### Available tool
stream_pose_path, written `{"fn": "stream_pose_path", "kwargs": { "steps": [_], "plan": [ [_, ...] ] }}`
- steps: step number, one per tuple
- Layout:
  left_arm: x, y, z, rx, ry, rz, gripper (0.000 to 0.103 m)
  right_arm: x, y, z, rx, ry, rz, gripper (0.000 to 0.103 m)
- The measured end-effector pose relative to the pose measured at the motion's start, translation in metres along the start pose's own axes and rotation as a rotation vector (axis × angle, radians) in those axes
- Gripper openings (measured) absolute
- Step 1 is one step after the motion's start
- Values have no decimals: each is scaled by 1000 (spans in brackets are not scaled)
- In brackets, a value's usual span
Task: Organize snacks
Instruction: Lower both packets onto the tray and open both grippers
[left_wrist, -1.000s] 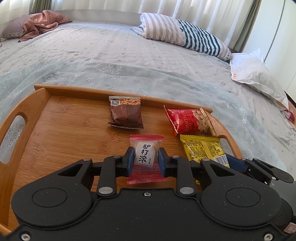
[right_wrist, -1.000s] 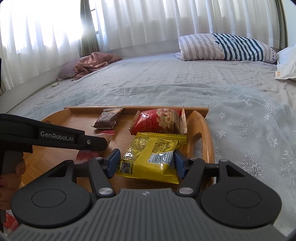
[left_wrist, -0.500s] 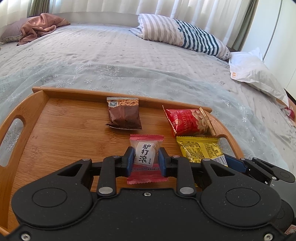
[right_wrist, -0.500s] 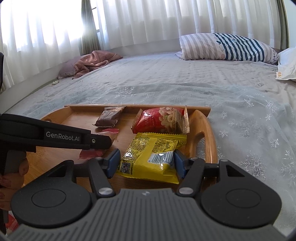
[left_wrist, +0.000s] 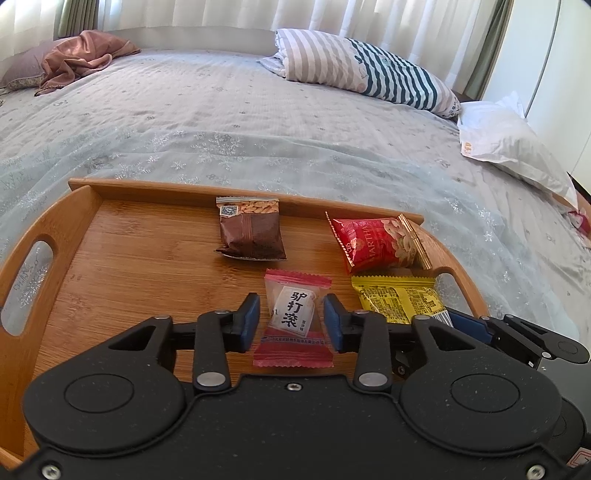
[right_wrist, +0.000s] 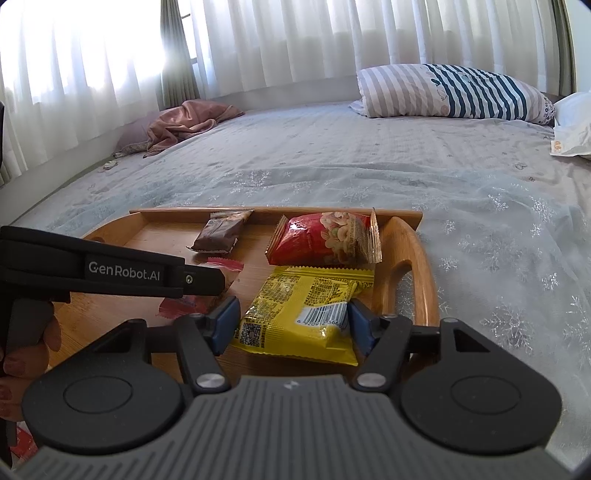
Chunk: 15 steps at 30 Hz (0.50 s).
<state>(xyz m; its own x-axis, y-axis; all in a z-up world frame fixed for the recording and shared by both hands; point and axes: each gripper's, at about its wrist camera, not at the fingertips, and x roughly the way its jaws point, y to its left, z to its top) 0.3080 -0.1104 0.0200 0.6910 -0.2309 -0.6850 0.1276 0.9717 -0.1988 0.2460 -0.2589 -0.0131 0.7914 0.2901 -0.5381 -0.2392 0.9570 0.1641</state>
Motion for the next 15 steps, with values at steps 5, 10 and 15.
{"fn": "stream_pose_path", "kwargs": {
  "steps": [5, 10, 15],
  "plan": [
    [-9, 1, 1, 11, -13, 6, 60, -6, -1, 1, 15, -19, 15, 87],
    [-20, 1, 1, 20, -27, 8, 71, -13, 4, 5, 0, -31, -5, 90],
    [-38, 0, -1, 34, -52, 3, 79, -25, 8, 6, -6, -41, -19, 93]
  ]
}}
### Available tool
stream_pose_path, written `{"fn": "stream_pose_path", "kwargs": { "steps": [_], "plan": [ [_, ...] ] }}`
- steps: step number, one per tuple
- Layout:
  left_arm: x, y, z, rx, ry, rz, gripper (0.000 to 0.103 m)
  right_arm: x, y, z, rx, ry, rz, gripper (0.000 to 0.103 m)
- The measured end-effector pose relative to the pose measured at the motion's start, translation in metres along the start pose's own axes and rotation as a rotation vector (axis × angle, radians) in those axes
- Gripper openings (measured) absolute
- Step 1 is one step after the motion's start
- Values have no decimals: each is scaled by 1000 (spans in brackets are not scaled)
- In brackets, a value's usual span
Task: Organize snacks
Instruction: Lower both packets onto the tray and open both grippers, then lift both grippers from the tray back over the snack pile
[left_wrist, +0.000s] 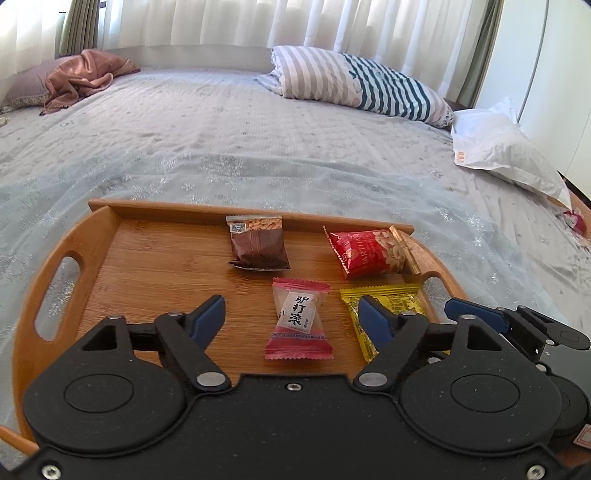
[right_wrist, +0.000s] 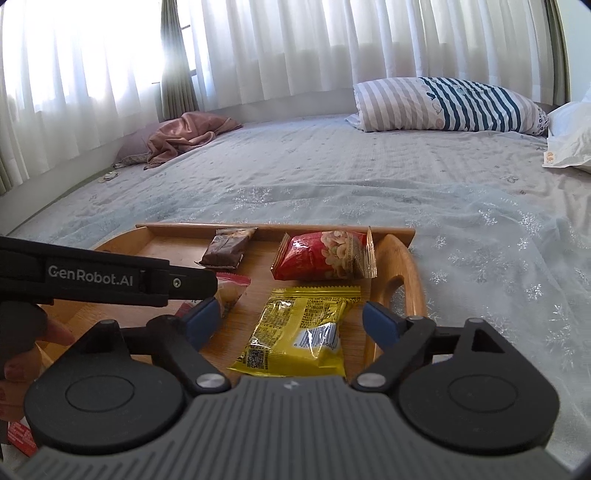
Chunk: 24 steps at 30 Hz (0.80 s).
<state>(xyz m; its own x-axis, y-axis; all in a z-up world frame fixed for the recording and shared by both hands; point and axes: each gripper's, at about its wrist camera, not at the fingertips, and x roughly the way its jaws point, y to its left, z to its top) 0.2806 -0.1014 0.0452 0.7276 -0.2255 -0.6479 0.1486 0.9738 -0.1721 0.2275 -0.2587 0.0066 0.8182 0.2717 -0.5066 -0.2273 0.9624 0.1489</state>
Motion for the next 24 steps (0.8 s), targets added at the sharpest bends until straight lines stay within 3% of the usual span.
{"fn": "stream_pose_path", "kwargs": {
  "steps": [10, 24],
  "plan": [
    [-57, 5, -12, 27, -44, -5, 86, -36, 15, -3, -30, -5, -66, 97],
    [-158, 16, -50, 45, -122, -19, 93, -107, 36, -22, -18, -78, -15, 102]
  ]
}}
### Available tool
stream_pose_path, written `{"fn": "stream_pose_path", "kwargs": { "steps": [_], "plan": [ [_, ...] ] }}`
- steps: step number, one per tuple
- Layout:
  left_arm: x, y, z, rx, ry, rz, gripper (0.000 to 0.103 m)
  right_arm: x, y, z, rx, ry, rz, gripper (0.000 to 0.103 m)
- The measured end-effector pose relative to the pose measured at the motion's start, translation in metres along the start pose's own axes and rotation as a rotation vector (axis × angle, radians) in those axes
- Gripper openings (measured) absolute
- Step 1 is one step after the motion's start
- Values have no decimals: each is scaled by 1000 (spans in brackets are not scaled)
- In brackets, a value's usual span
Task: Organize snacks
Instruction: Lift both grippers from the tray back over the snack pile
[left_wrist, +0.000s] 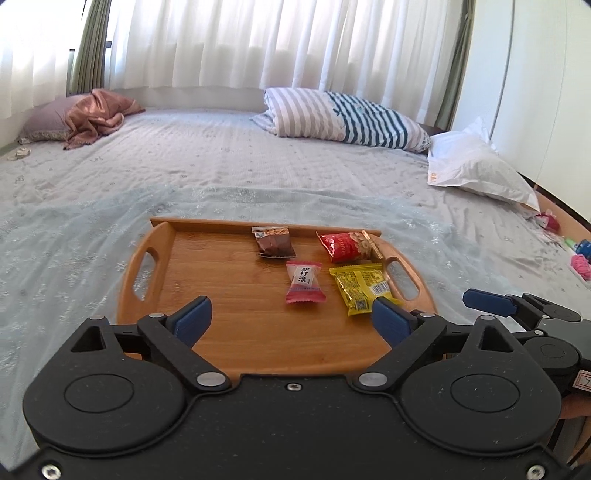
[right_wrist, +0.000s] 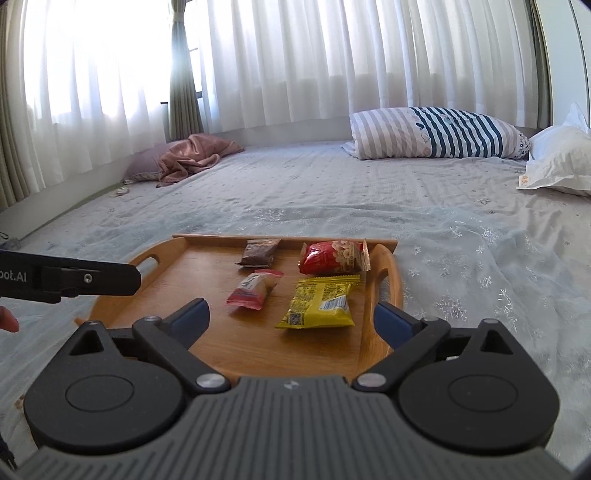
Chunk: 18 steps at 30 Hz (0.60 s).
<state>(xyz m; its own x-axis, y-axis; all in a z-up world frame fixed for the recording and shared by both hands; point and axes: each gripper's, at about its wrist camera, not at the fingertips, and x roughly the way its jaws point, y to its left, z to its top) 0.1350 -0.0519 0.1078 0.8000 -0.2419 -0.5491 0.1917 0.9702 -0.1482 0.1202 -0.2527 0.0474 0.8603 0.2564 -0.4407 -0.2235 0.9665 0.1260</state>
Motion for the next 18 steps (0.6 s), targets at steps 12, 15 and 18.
{"fn": "stream_pose_path", "kwargs": {
  "steps": [12, 15, 18],
  "plan": [
    [-62, 15, -31, -6, -26, 12, 96, -43, 20, -25, 7, -58, 16, 103],
    [-78, 22, -39, 3, -41, 38, 97, -52, 25, -32, 18, -75, 3, 103],
    [-90, 30, -47, -14, -47, 46, 98, -61, 32, -40, 15, -100, -26, 103]
  ]
}}
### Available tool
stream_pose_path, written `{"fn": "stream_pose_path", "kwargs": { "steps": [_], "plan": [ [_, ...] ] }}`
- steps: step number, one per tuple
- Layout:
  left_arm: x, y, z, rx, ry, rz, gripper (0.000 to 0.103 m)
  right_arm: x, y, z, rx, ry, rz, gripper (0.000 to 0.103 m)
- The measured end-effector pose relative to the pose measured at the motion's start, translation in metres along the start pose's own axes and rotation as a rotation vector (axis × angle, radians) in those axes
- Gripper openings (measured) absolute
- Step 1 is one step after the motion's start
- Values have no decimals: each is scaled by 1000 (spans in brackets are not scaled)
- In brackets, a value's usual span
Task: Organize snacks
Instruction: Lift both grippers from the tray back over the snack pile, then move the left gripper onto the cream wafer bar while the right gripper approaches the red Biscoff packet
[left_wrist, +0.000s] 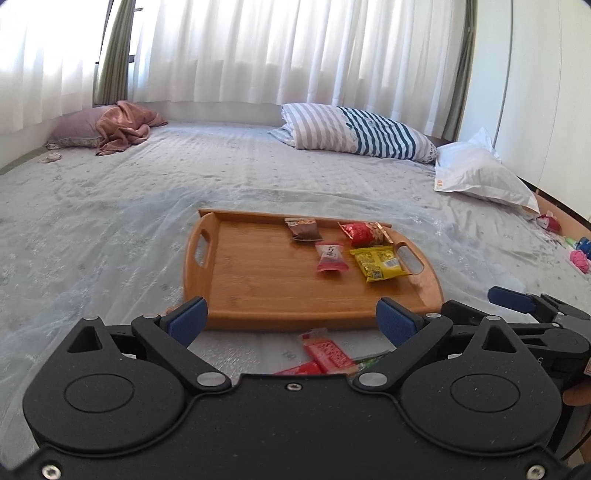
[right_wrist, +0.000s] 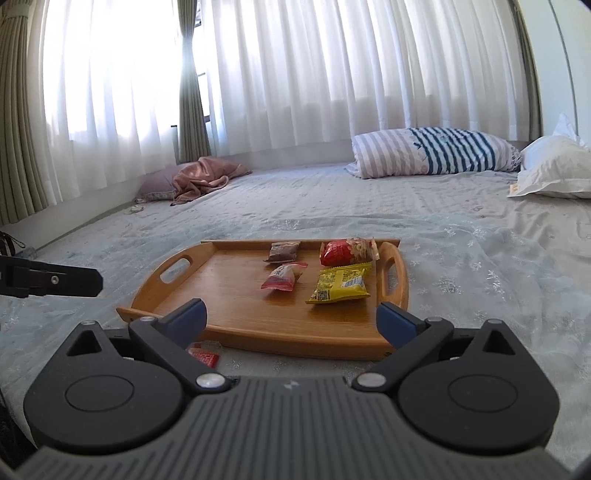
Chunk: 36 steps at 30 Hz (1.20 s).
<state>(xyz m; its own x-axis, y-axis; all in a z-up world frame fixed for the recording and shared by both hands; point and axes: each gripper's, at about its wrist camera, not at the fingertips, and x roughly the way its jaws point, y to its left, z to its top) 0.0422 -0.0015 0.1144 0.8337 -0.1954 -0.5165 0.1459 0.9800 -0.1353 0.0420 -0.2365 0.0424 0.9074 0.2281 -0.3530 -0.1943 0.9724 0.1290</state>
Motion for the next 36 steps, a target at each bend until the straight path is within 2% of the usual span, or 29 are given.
{"fn": "stream_pose_path", "kwargs": {
  "steps": [7, 15, 20, 25, 27, 31, 36],
  "plan": [
    [-12, 19, -29, -60, 12, 33, 99, -14, 20, -28, -4, -31, -48, 103],
    [-13, 42, -65, -82, 23, 127, 99, -23, 47, -59, -116, -49, -156, 100],
    [-11, 46, -83, -61, 18, 170, 99, -24, 59, -72, -151, -16, -163, 89],
    [-5, 46, -94, -42, 29, 192, 99, -23, 70, -83, -187, 13, -165, 66],
    [-3, 46, -98, -32, 33, 194, 98, -23, 74, -86, -206, 16, -158, 60],
    [2, 44, -106, 1, 52, 191, 82, -23, 88, -90, -272, 9, -155, 56],
    [8, 42, -112, 27, 64, 189, 79, -15, 98, -94, -314, 16, -149, 46]
  ]
}}
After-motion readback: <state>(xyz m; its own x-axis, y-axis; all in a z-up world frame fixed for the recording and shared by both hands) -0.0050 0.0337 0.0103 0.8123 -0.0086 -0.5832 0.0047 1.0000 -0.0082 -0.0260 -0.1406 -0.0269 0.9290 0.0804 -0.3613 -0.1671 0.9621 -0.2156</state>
